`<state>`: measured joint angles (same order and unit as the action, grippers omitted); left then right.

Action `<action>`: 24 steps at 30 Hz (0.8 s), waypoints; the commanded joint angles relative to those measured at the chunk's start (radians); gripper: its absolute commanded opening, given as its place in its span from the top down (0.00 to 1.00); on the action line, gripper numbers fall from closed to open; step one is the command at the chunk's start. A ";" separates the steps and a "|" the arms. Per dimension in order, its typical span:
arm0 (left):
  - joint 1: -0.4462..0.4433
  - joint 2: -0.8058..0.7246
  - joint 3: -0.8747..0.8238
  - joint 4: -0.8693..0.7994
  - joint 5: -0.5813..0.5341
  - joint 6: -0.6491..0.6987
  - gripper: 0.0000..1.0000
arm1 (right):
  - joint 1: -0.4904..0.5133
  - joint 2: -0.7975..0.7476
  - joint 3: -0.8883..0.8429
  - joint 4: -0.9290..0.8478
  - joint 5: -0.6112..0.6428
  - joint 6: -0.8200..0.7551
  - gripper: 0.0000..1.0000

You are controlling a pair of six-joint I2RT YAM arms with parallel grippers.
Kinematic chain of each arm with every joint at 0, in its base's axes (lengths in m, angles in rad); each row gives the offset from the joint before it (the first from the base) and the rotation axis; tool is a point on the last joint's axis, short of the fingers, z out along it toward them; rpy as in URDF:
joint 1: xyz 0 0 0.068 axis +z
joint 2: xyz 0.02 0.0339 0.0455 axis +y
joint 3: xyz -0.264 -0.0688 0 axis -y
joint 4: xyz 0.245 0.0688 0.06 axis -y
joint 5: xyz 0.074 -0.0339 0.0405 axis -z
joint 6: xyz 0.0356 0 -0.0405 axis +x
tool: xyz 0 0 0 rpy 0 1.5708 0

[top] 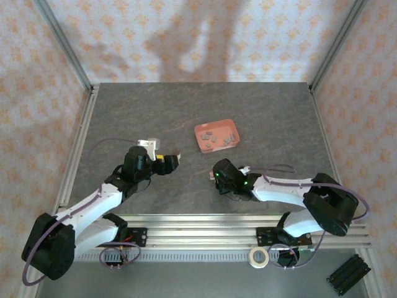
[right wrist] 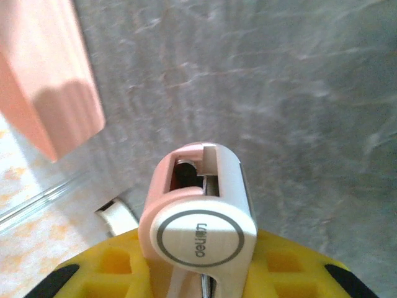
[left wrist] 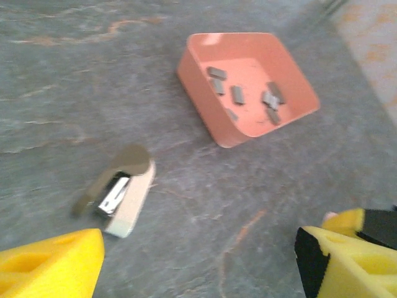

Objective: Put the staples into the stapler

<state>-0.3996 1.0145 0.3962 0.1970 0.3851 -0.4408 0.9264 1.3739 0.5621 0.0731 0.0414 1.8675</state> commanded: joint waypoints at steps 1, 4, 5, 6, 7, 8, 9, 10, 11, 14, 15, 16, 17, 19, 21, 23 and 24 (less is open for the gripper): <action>-0.009 -0.004 -0.044 0.227 0.123 -0.032 0.20 | -0.010 -0.028 -0.028 0.156 0.028 -0.035 0.77; -0.022 0.001 -0.058 0.274 0.133 -0.026 0.21 | -0.020 -0.030 -0.022 0.200 -0.005 -0.097 0.78; -0.029 0.004 -0.060 0.287 0.135 -0.018 0.21 | -0.023 -0.029 -0.014 0.220 -0.015 -0.132 0.79; -0.038 0.009 -0.063 0.299 0.138 -0.007 0.21 | -0.027 -0.026 -0.004 0.237 -0.031 -0.160 0.80; -0.047 0.015 -0.066 0.315 0.135 0.004 0.21 | -0.030 -0.023 0.008 0.241 -0.046 -0.182 0.80; -0.059 0.026 -0.071 0.334 0.136 0.015 0.21 | -0.035 -0.016 0.025 0.241 -0.068 -0.206 0.80; -0.067 0.040 -0.071 0.352 0.142 0.022 0.21 | -0.038 -0.008 0.041 0.241 -0.088 -0.228 0.80; -0.076 0.055 -0.067 0.364 0.151 0.027 0.21 | -0.042 0.000 0.056 0.242 -0.109 -0.247 0.80; -0.087 0.069 -0.064 0.369 0.158 0.031 0.21 | -0.045 0.008 0.069 0.244 -0.124 -0.259 0.80; -0.127 0.121 -0.050 0.392 0.167 0.042 0.23 | -0.051 0.036 0.095 0.275 -0.164 -0.288 0.80; -0.143 0.139 -0.046 0.400 0.163 0.042 0.24 | -0.051 0.048 0.100 0.299 -0.178 -0.291 0.80; -0.155 0.156 -0.043 0.413 0.156 0.040 0.24 | -0.052 0.058 0.102 0.318 -0.188 -0.294 0.80; -0.167 0.175 -0.041 0.434 0.154 0.035 0.24 | -0.052 0.071 0.106 0.342 -0.199 -0.294 0.80; -0.187 0.214 -0.039 0.475 0.148 0.022 0.25 | -0.052 0.092 0.112 0.380 -0.219 -0.295 0.80; -0.201 0.248 -0.039 0.523 0.138 -0.002 0.26 | -0.054 0.109 0.119 0.408 -0.238 -0.295 0.80; -0.210 0.274 -0.040 0.569 0.131 -0.020 0.27 | -0.055 0.117 0.124 0.415 -0.251 -0.295 0.80; -0.215 0.285 -0.041 0.585 0.121 -0.025 0.28 | -0.055 0.118 0.125 0.414 -0.254 -0.295 0.80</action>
<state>-0.6022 1.2797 0.3393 0.6563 0.5194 -0.4431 0.8795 1.4834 0.6533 0.4225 -0.1848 1.5955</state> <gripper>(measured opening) 0.727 0.258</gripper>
